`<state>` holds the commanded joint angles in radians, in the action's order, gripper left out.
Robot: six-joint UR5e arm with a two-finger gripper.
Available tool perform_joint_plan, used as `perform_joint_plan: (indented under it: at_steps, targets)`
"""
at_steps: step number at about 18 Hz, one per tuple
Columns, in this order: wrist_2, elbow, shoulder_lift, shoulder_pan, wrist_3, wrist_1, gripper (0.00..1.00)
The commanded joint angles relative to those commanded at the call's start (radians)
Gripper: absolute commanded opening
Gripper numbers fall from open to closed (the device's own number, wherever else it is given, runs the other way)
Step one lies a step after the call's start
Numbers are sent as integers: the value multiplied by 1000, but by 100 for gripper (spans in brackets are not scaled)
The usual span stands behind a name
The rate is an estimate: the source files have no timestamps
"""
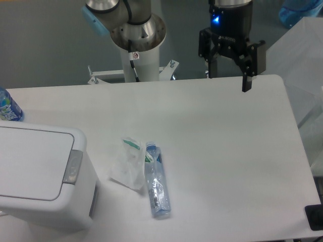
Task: Open the trash can
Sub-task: 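Move the open gripper down toward the white trash can lid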
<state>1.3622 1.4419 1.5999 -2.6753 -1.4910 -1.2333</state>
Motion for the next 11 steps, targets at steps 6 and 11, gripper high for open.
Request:
perform_joint_plan:
  at_steps: [6,11]
  targets:
    - [-26,-5,2,3,55,2,100]
    - [-165,-26,38,35,224,57,100]
